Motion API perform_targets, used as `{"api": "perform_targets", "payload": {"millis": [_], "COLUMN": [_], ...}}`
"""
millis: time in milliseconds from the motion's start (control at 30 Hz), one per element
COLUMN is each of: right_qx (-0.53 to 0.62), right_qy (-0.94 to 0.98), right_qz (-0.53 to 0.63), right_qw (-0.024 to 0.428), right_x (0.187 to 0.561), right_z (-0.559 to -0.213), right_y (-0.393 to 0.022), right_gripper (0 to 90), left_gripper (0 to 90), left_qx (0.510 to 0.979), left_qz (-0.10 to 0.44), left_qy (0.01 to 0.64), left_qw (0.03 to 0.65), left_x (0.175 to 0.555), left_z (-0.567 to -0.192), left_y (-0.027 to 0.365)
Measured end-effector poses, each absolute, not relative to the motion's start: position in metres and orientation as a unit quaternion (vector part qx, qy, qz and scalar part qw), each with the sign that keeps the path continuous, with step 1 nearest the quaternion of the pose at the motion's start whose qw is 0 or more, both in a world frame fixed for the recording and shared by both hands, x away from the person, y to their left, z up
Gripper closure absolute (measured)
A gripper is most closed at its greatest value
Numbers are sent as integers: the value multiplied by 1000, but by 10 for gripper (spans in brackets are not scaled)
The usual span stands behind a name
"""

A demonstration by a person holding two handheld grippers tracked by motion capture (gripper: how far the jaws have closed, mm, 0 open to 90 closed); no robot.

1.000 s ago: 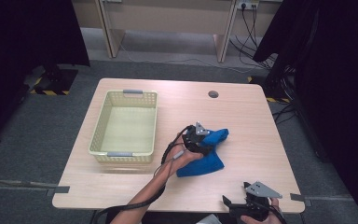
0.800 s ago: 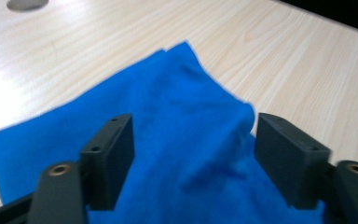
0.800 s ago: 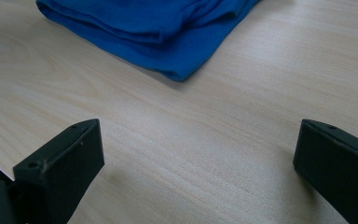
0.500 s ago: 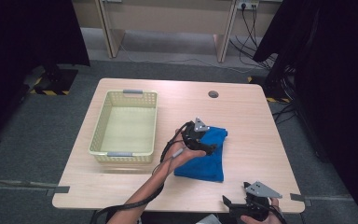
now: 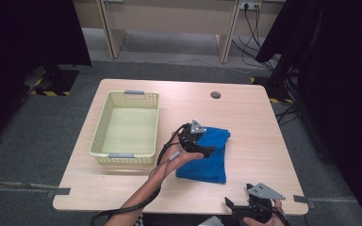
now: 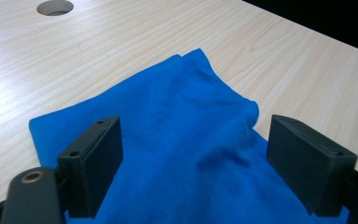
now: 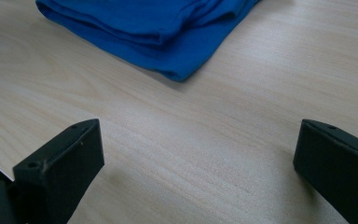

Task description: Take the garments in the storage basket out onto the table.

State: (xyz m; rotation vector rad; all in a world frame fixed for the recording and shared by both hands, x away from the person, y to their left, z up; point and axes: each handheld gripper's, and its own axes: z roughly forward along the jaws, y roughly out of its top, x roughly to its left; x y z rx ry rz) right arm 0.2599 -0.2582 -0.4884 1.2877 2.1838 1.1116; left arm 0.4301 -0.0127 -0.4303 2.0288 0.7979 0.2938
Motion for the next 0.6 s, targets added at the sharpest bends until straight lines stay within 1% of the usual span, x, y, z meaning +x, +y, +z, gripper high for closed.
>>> {"api": "perform_targets", "payload": {"millis": [100, 333, 433, 600], "right_qx": [458, 459, 460, 458], "right_qy": [775, 775, 775, 775], "right_qz": [394, 393, 393, 393], "right_qw": [186, 186, 184, 185], "right_x": [260, 260, 259, 259], "right_z": [-488, -488, -488, -488], "right_y": [-258, -258, -258, -258], "right_gripper": [18, 18, 18, 18], "left_gripper": [169, 156, 144, 97], "left_qx": [825, 817, 819, 820], "left_qz": [113, 93, 95, 97], "left_qy": [320, 324, 319, 325], "left_qw": [452, 469, 467, 462], "left_x": [427, 418, 413, 406], "left_z": [-431, -431, -432, -435], "left_y": [-9, -4, -3, 2]}}
